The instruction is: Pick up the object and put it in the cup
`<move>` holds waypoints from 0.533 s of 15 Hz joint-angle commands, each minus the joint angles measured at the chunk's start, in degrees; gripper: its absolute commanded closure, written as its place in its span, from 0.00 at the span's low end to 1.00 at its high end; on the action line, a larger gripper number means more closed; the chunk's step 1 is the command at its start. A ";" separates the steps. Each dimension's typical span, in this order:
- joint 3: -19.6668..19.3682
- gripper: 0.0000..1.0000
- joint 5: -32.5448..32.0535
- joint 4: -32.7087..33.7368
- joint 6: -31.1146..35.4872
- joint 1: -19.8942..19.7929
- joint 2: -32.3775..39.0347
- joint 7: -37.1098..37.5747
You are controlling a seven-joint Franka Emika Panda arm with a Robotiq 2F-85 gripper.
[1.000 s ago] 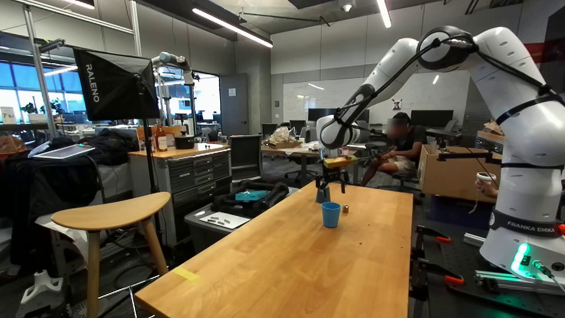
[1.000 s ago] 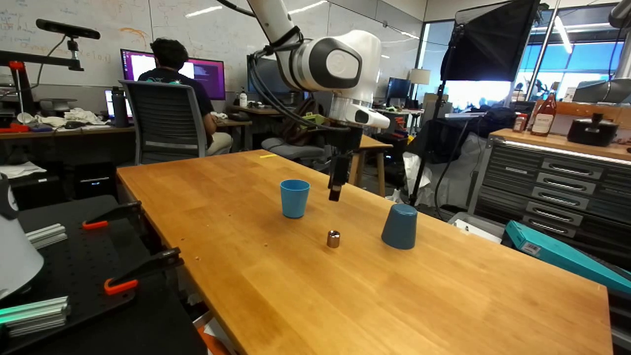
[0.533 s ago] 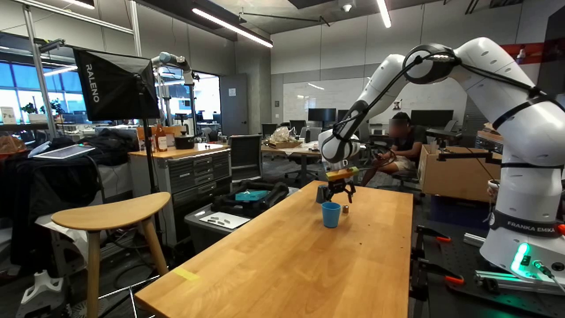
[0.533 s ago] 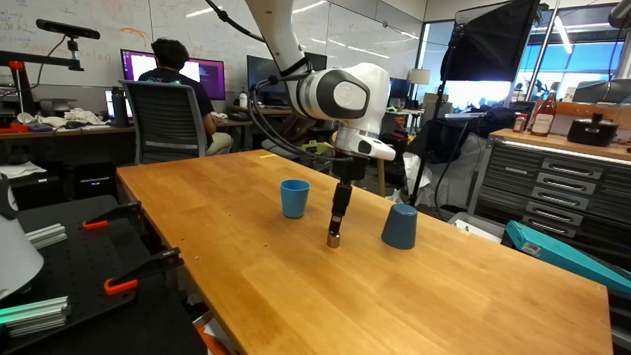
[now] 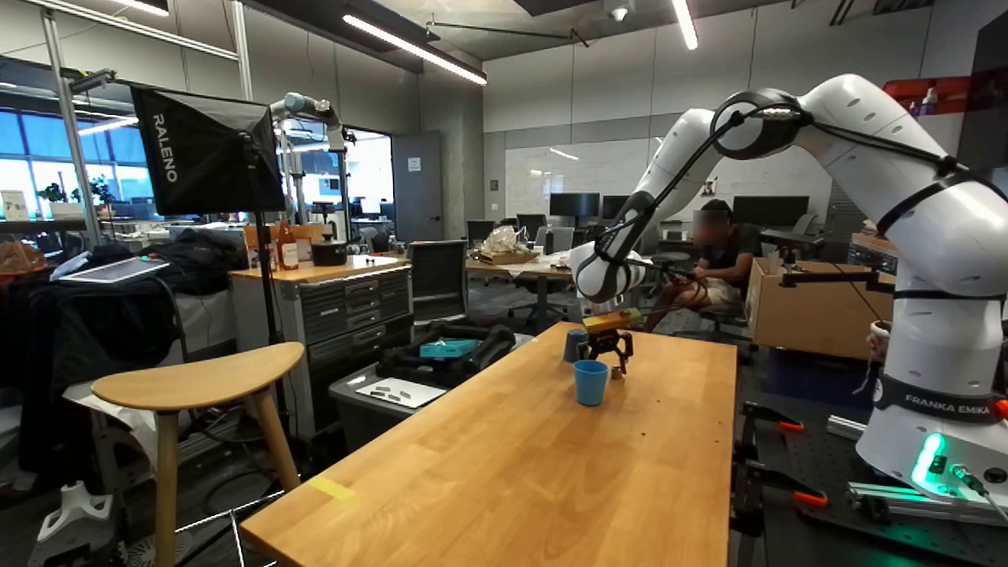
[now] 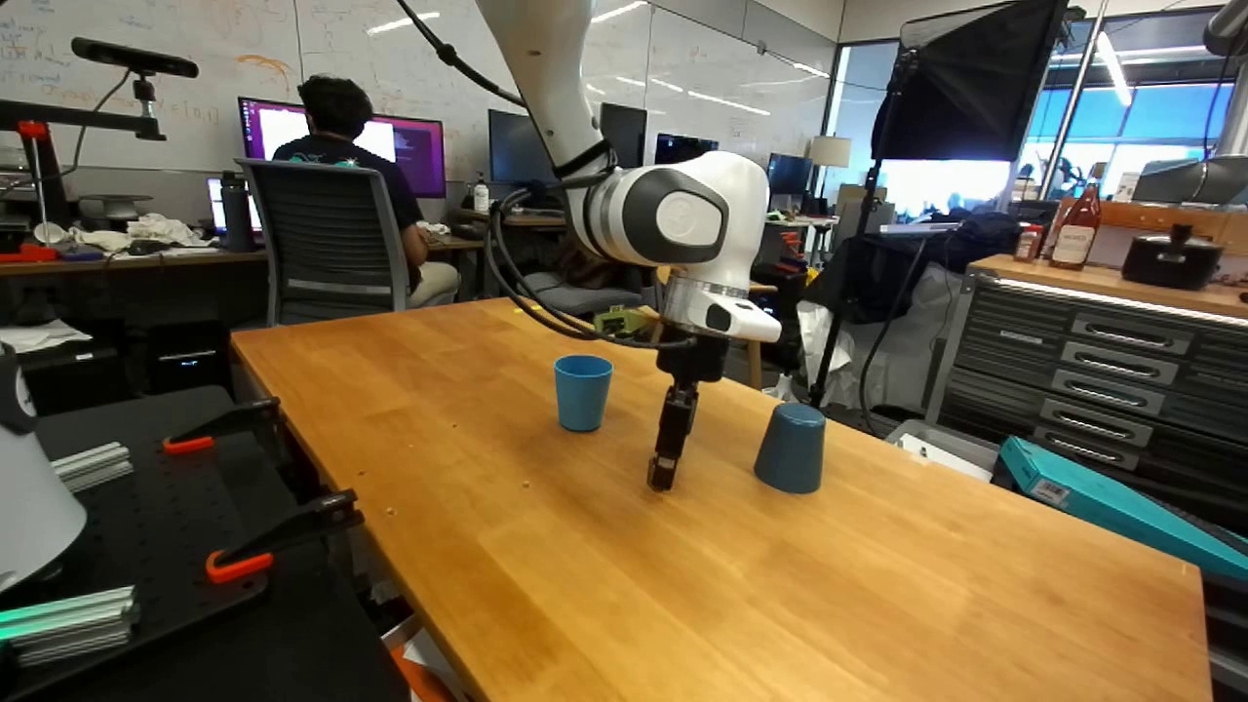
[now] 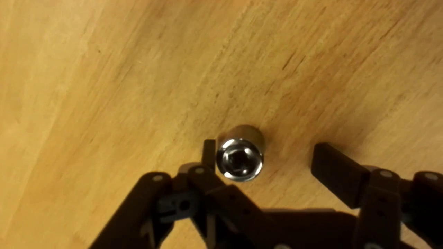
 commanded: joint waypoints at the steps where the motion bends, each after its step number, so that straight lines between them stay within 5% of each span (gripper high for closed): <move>1: -1.51 0.58 0.67 0.88 2.62 1.26 1.35 1.12; 5: -0.19 0.89 3.22 0.33 1.54 -0.47 0.20 -0.81; 8: 0.19 0.90 5.05 -0.04 0.90 -1.22 -0.32 -1.66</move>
